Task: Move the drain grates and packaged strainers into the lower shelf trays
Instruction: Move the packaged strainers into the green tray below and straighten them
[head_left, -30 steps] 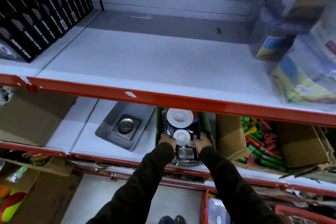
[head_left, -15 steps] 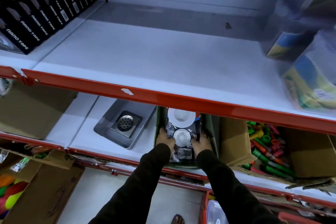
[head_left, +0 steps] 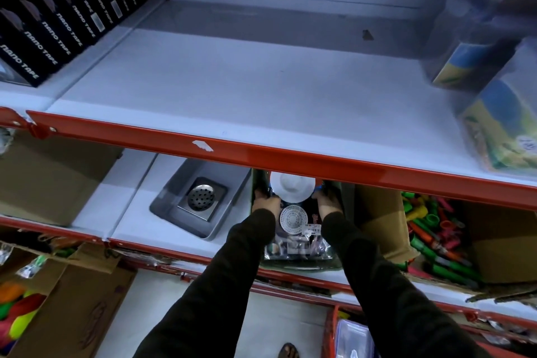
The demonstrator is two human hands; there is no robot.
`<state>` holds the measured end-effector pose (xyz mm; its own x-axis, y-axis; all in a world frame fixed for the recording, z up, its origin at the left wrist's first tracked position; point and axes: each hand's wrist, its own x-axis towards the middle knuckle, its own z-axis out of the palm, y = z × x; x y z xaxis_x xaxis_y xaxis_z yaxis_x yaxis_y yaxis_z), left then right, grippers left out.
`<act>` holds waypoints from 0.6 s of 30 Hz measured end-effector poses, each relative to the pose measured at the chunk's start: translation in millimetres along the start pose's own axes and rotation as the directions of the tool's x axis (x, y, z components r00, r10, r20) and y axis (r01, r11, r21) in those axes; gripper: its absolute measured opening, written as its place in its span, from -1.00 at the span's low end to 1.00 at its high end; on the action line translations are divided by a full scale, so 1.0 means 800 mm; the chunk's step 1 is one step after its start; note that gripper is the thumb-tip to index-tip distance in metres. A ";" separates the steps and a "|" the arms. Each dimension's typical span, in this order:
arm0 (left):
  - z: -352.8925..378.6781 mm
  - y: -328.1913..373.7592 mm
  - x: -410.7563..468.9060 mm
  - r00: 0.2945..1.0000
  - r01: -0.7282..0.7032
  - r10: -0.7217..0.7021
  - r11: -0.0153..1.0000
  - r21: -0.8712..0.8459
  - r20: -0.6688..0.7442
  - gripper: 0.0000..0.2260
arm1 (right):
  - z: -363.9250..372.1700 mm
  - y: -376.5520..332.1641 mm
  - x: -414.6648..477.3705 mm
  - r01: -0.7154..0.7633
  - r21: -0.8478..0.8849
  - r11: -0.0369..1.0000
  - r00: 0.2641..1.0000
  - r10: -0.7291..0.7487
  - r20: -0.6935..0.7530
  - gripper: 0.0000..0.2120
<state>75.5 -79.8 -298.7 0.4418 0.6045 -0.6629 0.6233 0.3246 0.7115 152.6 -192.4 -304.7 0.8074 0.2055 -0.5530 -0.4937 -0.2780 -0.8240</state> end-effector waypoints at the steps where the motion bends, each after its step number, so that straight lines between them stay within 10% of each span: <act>1: 0.002 0.008 0.002 1.000 -0.004 0.004 1.000 0.000 0.002 -0.56 | 0.005 -0.007 0.008 0.001 0.019 1.000 0.999 -0.002 0.033 -0.75; 6: -0.002 0.012 0.003 0.998 -0.039 0.034 0.996 0.085 0.059 -0.59 | 0.005 -0.015 0.023 -0.018 -0.027 0.999 0.997 0.020 0.079 -0.85; 11: -0.056 -0.014 -0.027 0.892 -0.420 0.433 0.900 0.117 -0.129 -0.61 | -0.024 0.012 -0.015 0.152 -0.172 0.973 0.988 -0.155 -0.006 -0.52; 14: -0.116 -0.043 -0.021 0.794 -0.529 0.607 0.718 0.453 -0.036 -0.41 | -0.028 0.031 -0.069 0.228 -0.651 0.724 0.949 -0.314 -0.017 -0.48; 18: -0.181 -0.089 -0.020 0.948 -0.071 0.320 0.203 0.977 0.002 -0.42 | 0.002 0.060 -0.149 0.361 -0.903 0.232 0.896 -0.354 0.268 -0.70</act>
<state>-69.5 -7.6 -305.2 0.6192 0.6750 -0.4013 0.7254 -0.6873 -0.0367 32.2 -228.7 -279.0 0.8118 0.5335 -0.2373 0.4690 -0.8379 -0.2793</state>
